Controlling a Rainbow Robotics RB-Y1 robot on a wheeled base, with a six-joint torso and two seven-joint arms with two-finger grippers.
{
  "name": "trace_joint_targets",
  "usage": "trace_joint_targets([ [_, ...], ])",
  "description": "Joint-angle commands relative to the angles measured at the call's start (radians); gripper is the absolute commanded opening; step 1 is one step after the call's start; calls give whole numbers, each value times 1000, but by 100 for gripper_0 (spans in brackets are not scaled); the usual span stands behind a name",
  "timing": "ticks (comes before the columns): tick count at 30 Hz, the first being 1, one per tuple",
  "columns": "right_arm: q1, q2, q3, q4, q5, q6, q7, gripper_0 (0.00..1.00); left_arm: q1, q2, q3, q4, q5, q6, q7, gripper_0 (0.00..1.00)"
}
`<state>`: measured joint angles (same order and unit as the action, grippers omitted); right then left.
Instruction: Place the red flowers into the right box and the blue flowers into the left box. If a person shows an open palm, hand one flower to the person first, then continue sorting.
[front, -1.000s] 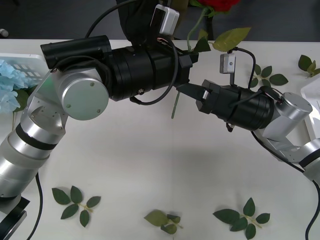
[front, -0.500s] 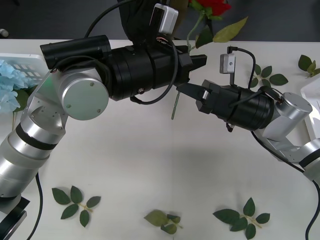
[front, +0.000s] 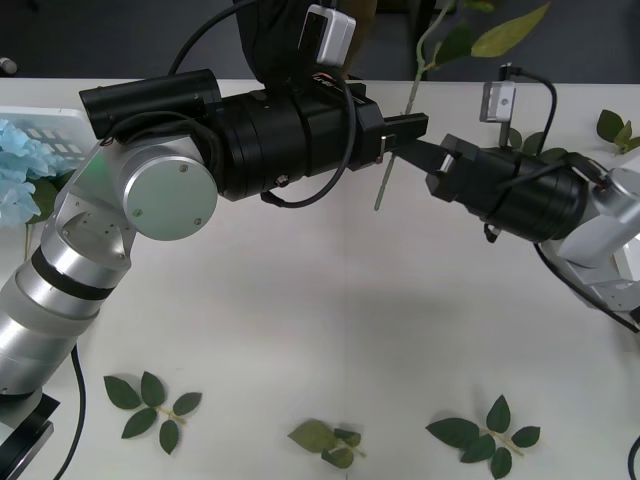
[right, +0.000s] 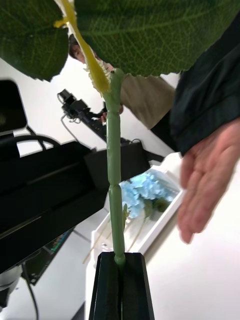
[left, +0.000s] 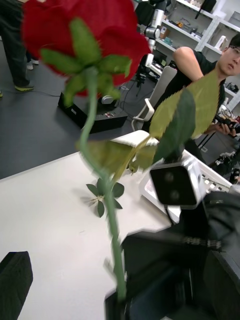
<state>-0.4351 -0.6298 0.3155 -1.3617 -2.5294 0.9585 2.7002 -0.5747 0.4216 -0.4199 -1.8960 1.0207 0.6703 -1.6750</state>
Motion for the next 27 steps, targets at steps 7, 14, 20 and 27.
trace_joint_targets([
  [7,53,-212,-162,-14,-5,71,5,0,-13,-1,-13,-17,7,-21,78,100],
  [14,130,-248,-274,-186,29,-23,5,0,-13,51,0,-20,55,-21,81,100],
  [20,196,-219,-302,-473,195,-307,5,0,-11,161,6,-21,187,-74,74,100],
  [27,156,-130,-217,-593,477,-520,5,0,-10,301,6,-20,279,-123,78,100],
])
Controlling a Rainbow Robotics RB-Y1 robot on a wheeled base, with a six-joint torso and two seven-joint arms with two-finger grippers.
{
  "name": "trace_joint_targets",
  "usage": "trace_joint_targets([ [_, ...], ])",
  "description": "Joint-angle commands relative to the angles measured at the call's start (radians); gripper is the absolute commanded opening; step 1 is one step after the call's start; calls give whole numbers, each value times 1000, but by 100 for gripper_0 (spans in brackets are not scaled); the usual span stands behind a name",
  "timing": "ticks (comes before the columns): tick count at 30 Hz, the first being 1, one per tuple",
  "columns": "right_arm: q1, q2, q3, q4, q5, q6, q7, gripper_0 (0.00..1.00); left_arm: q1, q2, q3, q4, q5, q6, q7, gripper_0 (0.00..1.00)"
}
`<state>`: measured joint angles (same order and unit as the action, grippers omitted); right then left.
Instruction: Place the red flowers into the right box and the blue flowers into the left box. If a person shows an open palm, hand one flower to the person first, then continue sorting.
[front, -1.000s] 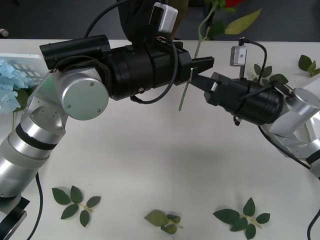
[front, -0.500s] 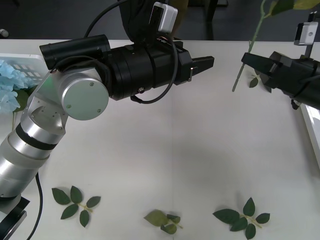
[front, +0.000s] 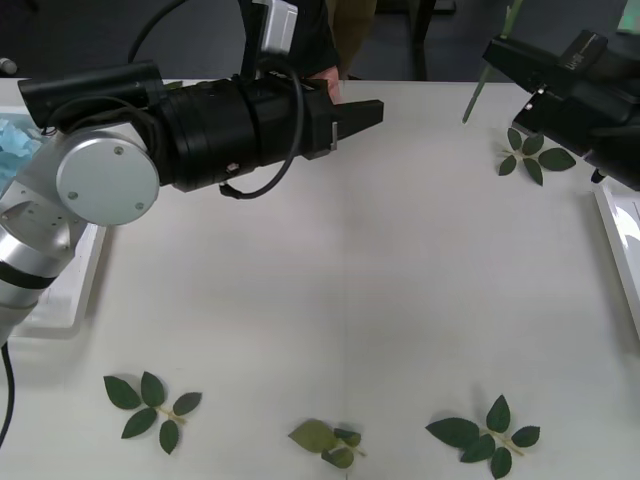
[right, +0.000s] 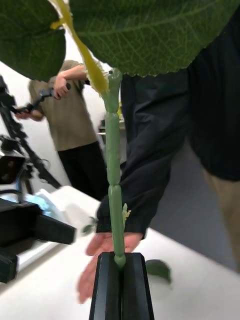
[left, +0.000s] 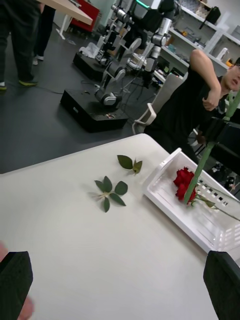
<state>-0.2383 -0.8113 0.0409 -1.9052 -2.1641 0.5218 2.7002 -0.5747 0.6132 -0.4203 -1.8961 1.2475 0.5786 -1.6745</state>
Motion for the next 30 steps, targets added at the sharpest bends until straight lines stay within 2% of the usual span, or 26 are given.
trace_joint_targets([
  [1,-56,63,74,-49,139,-106,5,0,-10,132,6,-20,67,-31,79,100],
  [6,-130,103,148,-26,291,-204,-79,0,3,264,6,-20,148,-33,75,100],
  [12,-207,187,152,46,451,-207,-194,0,49,356,6,-24,221,-100,61,100],
  [21,-282,247,152,127,630,-197,-341,0,76,370,5,-23,213,-135,42,100],
  [30,-288,247,154,130,676,-190,-398,0,81,370,5,-24,210,-135,30,100],
])
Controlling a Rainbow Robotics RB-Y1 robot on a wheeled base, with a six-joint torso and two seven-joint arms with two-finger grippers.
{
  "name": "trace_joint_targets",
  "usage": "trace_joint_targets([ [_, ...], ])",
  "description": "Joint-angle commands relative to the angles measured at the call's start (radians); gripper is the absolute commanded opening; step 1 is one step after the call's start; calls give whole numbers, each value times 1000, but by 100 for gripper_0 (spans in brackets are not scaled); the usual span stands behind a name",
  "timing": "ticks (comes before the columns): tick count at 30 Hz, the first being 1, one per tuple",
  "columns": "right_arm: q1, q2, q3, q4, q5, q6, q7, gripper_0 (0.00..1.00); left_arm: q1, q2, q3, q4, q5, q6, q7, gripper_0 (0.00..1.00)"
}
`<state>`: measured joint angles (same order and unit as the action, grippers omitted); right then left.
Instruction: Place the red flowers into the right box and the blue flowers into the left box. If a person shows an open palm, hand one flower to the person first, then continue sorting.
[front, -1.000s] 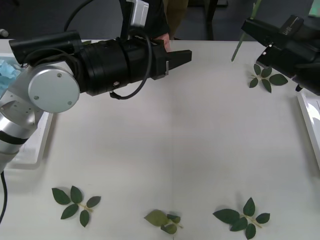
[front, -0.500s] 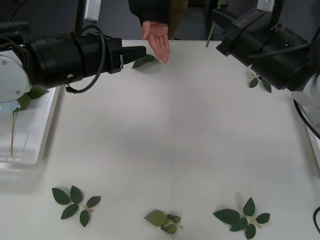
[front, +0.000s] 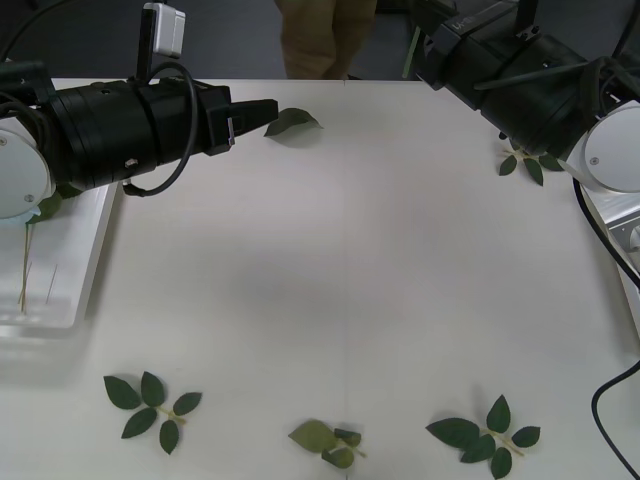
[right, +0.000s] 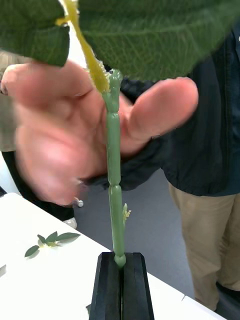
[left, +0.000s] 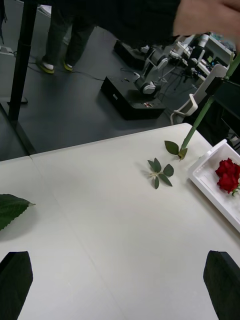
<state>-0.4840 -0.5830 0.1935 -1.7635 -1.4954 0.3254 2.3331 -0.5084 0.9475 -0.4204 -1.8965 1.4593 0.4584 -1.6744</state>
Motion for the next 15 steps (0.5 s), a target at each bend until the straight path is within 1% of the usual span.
trace_joint_targets([
  [1,-42,19,0,-13,7,6,-32,0,14,36,5,-24,-2,-15,30,100],
  [9,-41,19,0,-13,7,15,-26,0,16,27,5,-24,-2,-15,21,100],
  [10,-41,19,0,-13,7,15,-26,6,16,27,5,-24,-1,-15,19,100],
  [13,-39,14,0,-13,7,17,-24,55,16,27,5,-24,3,-15,16,100],
  [15,-39,11,0,-14,7,20,-21,72,16,28,5,-24,6,-15,15,100],
])
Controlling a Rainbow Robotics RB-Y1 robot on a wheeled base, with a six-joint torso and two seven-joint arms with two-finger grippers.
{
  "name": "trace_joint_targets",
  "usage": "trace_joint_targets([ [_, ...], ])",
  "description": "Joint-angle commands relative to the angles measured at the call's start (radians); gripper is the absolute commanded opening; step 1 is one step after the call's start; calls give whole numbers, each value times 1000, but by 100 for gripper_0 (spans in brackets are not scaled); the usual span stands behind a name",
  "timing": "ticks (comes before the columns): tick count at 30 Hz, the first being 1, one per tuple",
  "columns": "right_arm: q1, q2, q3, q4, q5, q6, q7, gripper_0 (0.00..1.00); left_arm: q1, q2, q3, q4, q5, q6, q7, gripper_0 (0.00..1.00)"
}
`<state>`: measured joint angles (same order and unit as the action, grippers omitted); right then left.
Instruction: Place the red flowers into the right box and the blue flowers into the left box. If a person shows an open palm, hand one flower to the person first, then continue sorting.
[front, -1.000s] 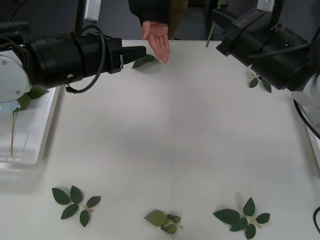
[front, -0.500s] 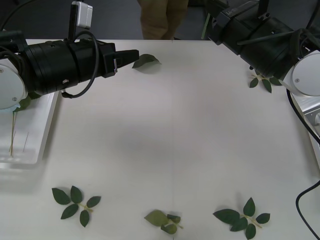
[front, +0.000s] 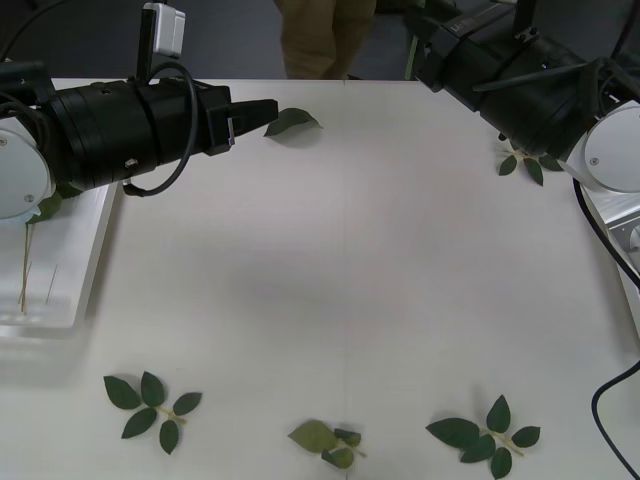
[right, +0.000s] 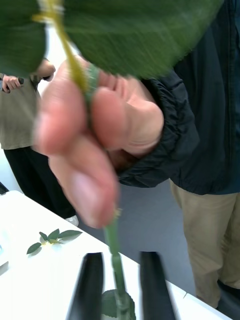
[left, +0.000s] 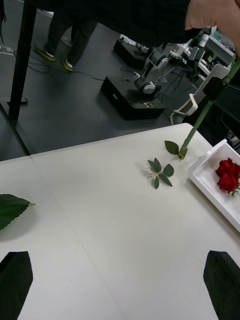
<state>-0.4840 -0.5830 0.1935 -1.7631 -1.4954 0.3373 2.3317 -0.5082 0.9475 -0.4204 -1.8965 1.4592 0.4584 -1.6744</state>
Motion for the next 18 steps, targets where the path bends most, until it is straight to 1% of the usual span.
trace_joint_targets([
  [1,-39,8,0,-15,7,17,-18,77,16,27,5,-24,6,-15,13,100],
  [3,-39,-3,0,-16,-6,26,-18,81,17,27,5,-24,7,-15,12,100],
  [8,-33,-32,-2,-26,-34,62,-17,88,16,23,5,-22,7,-15,9,100],
  [12,-8,-70,-2,-52,-91,83,-12,89,17,23,5,-22,7,-15,7,100],
  [18,76,-222,-22,-119,-249,126,-8,89,17,22,5,-22,9,-15,5,100],
])
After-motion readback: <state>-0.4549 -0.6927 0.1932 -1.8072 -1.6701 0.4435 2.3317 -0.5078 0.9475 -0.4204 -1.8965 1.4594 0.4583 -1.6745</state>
